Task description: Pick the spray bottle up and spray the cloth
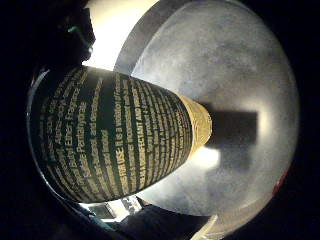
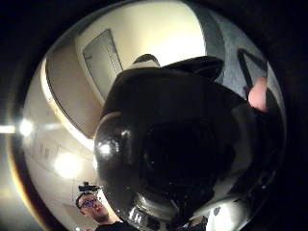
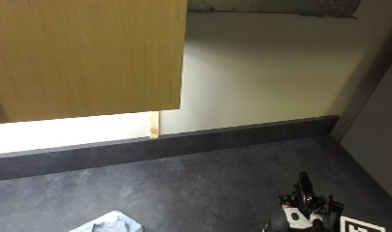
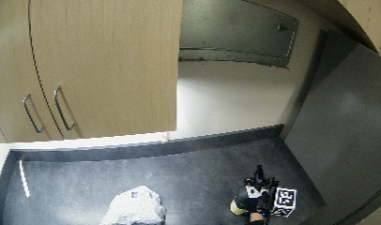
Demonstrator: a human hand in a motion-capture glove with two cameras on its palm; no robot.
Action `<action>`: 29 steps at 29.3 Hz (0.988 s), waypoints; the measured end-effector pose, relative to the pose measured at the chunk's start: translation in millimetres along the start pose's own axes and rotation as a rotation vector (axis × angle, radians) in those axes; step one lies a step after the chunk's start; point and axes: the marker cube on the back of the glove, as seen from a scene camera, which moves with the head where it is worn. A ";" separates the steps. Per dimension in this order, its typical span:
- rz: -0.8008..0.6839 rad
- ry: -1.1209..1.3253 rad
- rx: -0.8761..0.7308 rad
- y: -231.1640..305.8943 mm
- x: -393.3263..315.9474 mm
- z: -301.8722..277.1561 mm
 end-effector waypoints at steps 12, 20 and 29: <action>-0.048 0.003 0.050 -2.1 9.2 5.4; -0.051 0.008 0.061 -4.0 9.8 -1.6; -0.076 -0.065 0.108 -8.6 -39.1 -30.8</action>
